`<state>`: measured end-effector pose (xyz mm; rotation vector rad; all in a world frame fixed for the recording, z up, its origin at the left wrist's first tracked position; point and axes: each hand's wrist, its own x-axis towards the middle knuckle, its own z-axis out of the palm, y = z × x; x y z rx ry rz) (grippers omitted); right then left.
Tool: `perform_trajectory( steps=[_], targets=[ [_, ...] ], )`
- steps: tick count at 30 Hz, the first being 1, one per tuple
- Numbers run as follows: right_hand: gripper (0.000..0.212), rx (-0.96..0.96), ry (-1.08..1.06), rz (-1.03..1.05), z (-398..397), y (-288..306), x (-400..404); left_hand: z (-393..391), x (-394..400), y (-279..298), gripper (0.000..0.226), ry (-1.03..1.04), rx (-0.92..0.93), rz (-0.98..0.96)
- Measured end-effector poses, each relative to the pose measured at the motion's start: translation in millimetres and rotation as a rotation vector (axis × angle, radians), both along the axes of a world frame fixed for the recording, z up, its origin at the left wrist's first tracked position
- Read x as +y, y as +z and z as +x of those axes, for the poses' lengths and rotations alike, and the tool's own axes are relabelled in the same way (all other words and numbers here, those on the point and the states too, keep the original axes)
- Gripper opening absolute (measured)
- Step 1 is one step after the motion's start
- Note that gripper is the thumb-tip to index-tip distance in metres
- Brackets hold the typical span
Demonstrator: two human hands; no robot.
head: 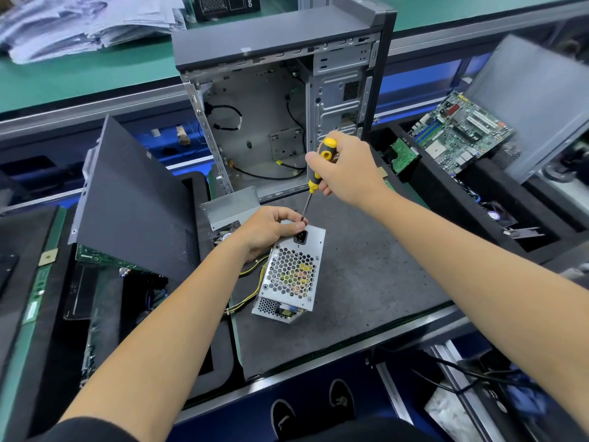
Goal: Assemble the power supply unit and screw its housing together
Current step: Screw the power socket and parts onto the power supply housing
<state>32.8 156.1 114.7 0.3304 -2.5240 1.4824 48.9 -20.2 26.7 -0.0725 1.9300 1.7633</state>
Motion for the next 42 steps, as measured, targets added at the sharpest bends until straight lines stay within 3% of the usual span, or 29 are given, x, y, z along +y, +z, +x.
perform_trajectory(
  steps=[16, 24, 32, 42],
  targets=[
    [0.027, -0.022, -0.019, 0.003, 2.6, -1.8, -2.2, -0.2, -2.3, -2.7, 0.008, -0.005, 0.035, -0.006],
    [0.032, -0.009, 0.025, 0.113, 5.9, 6.2, -4.3, 1.5, -1.0, -3.6, 0.005, -0.001, 0.096, -0.037],
    [0.029, 0.019, 0.004, 0.195, 10.9, 8.4, -10.9, 3.0, -1.7, -6.9, 0.009, 0.026, 0.109, -0.011],
    [0.033, 0.012, -0.006, 0.172, 14.6, 6.4, -1.1, 6.5, -5.0, -4.5, 0.029, 0.009, -0.006, 0.086]
  ],
)
